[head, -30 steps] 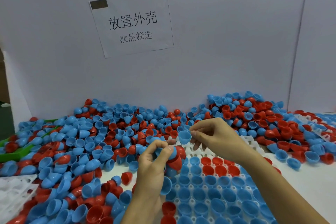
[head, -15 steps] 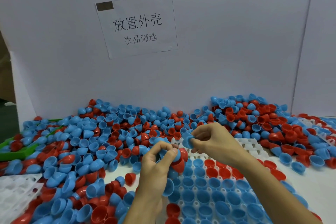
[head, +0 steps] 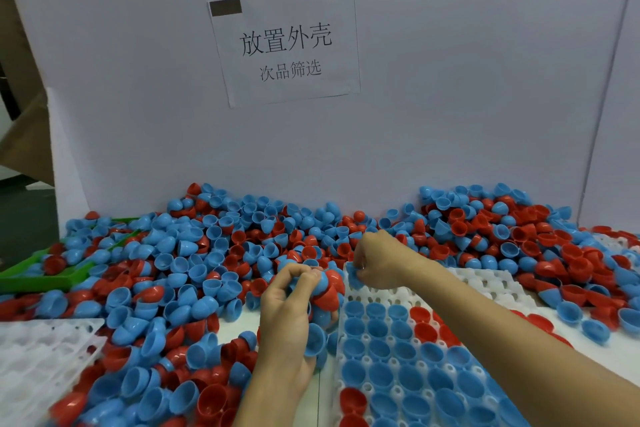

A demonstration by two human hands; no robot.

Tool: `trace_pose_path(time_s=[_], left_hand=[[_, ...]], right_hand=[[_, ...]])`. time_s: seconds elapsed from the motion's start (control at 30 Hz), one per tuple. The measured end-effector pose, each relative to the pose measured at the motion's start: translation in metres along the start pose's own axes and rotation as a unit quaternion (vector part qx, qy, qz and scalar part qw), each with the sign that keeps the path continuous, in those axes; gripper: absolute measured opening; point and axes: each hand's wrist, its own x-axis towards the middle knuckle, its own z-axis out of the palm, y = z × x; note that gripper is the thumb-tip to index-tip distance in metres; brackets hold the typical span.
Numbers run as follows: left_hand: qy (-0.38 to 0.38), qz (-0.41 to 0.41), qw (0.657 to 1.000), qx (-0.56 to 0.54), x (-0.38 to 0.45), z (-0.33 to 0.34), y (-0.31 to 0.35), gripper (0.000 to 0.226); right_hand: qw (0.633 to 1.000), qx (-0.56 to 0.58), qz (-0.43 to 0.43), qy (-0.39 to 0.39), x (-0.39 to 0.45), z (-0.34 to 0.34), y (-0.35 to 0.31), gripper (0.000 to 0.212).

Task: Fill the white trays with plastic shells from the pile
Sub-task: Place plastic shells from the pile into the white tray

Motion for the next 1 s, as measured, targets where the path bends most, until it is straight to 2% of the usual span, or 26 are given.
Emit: trace_pose_path(time_s=[0.13,0.23,0.4,0.5,0.6,0.67,0.77,0.87,1.0], left_hand=[[0.001,-0.007,1.000,-0.011,0.001,-0.001,0.000,0.038],[0.008,-0.016,1.000,-0.022,0.003,-0.003,-0.001,0.034],[0.007,-0.022,0.999,-0.027,0.003,-0.004,-0.004,0.027],[0.006,-0.025,0.999,-0.030,0.003,-0.003,-0.004,0.031],[-0.002,-0.025,0.999,-0.036,0.003,-0.004,-0.003,0.032],[-0.003,-0.023,0.999,-0.031,0.003,-0.004,-0.004,0.032],[-0.004,-0.022,0.999,-0.027,0.002,-0.002,-0.005,0.030],[0.003,-0.014,1.000,-0.010,0.001,0.000,-0.007,0.027],[-0.007,0.024,0.999,0.037,-0.004,0.005,-0.007,0.017]], right_hand=[[0.993,-0.120,0.001,-0.007,0.008,0.017,-0.008,0.037],[0.986,-0.169,-0.009,0.002,0.012,0.025,-0.012,0.039],[0.984,-0.174,-0.013,-0.015,0.014,0.028,-0.019,0.024],[0.986,-0.155,-0.011,-0.053,0.011,0.026,-0.020,0.031],[0.991,-0.130,-0.009,-0.042,0.002,0.015,-0.022,0.037],[0.996,-0.086,-0.005,-0.011,-0.007,0.006,-0.023,0.035],[0.997,0.056,-0.035,0.047,-0.022,-0.003,-0.019,0.019],[0.968,0.206,-0.091,0.114,-0.051,-0.001,-0.020,0.027],[0.924,0.306,-0.144,0.181,-0.087,0.012,-0.023,0.015]])
